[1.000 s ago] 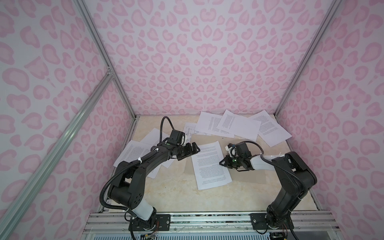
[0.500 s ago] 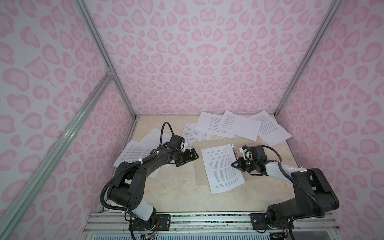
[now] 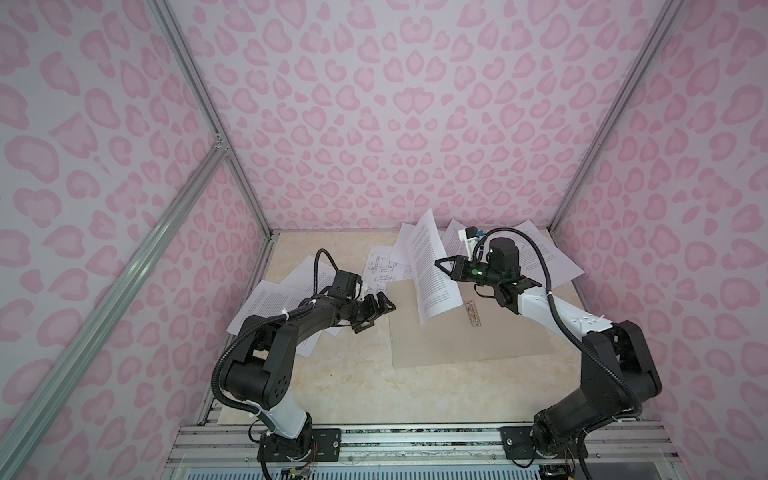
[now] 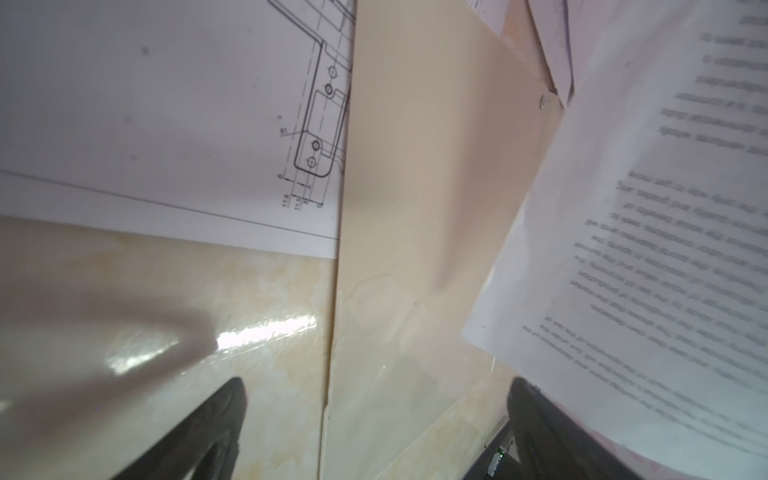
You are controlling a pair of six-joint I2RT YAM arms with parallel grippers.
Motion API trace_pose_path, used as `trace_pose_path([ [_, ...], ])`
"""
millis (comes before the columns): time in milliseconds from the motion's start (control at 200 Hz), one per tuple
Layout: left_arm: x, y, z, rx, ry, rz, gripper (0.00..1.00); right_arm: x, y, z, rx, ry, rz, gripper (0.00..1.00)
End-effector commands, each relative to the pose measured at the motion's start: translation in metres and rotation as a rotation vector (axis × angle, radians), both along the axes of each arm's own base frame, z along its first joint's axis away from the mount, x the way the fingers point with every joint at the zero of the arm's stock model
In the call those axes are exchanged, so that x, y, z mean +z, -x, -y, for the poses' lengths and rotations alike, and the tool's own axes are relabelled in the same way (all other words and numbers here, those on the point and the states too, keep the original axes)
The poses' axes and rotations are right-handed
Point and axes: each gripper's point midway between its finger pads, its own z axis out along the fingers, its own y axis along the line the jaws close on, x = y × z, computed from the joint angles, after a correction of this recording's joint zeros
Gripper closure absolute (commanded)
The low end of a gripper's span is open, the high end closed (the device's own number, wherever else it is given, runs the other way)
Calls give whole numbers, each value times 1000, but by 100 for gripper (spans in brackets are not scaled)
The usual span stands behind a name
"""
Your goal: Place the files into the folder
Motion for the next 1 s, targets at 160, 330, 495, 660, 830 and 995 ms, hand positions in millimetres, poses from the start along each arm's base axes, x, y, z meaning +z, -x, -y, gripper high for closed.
trace_pose_path([
  [160,5,-6,1,11,40,13,0,18,-23,-30,49,-78,147,100],
  [330,2,-7,2,16,43,9,1,29,-29,-42,84,-71,262,100],
  [495,3,-7,2,17,44,10,1,13,-23,-46,124,-7,353,100],
  [660,1,-7,1,14,40,6,1,-20,-14,-43,156,64,417,100],
  [830,-1,-6,1,14,40,0,1,-31,-5,-35,145,113,475,100],
  [995,-1,-7,2,14,42,0,1,-28,-1,-35,150,99,502,100],
])
